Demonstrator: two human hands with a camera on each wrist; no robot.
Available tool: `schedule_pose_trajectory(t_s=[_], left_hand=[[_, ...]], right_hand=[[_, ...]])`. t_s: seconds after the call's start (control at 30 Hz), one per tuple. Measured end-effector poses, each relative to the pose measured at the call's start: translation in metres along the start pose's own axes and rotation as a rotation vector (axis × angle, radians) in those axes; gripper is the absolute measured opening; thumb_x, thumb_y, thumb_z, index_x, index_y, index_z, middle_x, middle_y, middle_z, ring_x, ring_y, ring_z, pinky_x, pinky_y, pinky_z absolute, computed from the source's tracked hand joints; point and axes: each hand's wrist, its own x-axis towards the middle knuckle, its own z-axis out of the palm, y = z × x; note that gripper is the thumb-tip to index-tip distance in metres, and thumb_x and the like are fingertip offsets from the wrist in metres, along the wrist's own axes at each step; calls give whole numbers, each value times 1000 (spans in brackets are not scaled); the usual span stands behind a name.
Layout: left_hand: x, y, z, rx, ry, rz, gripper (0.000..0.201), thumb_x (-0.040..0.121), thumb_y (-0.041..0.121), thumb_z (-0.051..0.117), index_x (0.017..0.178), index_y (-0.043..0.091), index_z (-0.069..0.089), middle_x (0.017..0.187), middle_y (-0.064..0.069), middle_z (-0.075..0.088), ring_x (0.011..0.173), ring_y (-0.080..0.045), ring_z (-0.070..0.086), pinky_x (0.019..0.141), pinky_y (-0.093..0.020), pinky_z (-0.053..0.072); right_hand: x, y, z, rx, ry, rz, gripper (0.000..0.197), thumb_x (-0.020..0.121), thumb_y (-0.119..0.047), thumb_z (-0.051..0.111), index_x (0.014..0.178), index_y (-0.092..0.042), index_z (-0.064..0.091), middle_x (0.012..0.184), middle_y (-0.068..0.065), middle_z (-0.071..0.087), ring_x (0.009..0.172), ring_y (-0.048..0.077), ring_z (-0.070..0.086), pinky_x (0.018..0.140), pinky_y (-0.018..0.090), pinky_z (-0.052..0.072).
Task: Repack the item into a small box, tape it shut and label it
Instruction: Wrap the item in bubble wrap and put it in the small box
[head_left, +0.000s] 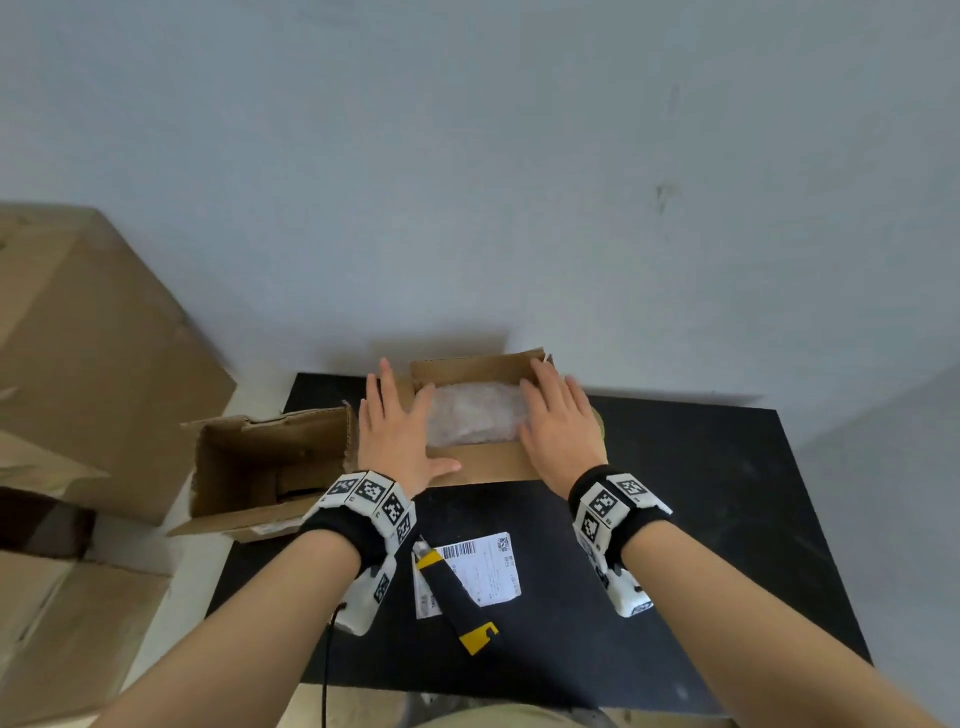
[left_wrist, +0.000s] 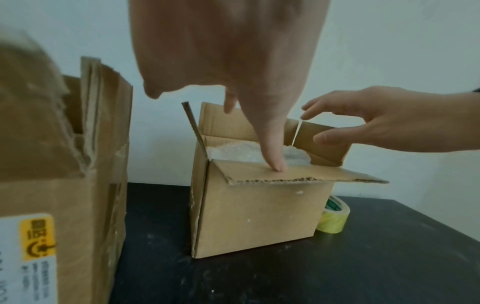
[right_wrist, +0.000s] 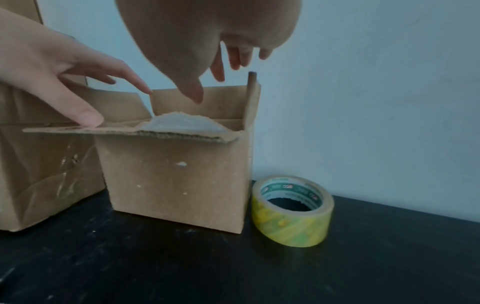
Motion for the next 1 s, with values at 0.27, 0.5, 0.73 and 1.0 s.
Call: schedule_pose_trajectory(t_s=[0.27, 0.5, 0.73, 1.0], left_hand=[[-16, 7, 1, -420, 8, 20, 108, 71, 22, 81, 149, 29, 7, 158, 0, -5, 137, -27, 33, 105, -44, 41], [-19, 4, 9, -481, -84, 52, 81, 79, 32, 73, 145, 18, 27, 149, 2, 32, 134, -18, 38, 108, -35, 35], [-19, 0, 12, -235, -261, 136, 89, 80, 54, 64, 148, 20, 19, 158, 0, 9, 142, -19, 22, 114, -35, 28], [-7, 7, -6, -247, -186, 77, 44, 94, 32, 50, 131, 23, 28, 112, -8, 63, 93, -23, 64, 83, -40, 53]], right_hand=[[-12, 10, -10, 477, 17, 288, 45, 96, -17, 46, 140, -12, 36, 138, 8, 48, 119, 26, 51, 93, 31, 40], [-12, 9, 1, 531, -77, 235, 47, 88, -28, 63, 130, -14, 49, 123, 7, 60, 111, 23, 58, 96, 37, 47], [-19, 12, -1, 430, -288, 75, 60, 88, -54, 52, 135, -21, 37, 129, 1, 51, 112, 20, 54, 95, 33, 45], [-9, 27, -4, 567, -323, 162, 71, 86, -20, 60, 144, -20, 18, 140, 3, 49, 123, 23, 51, 102, 34, 43]])
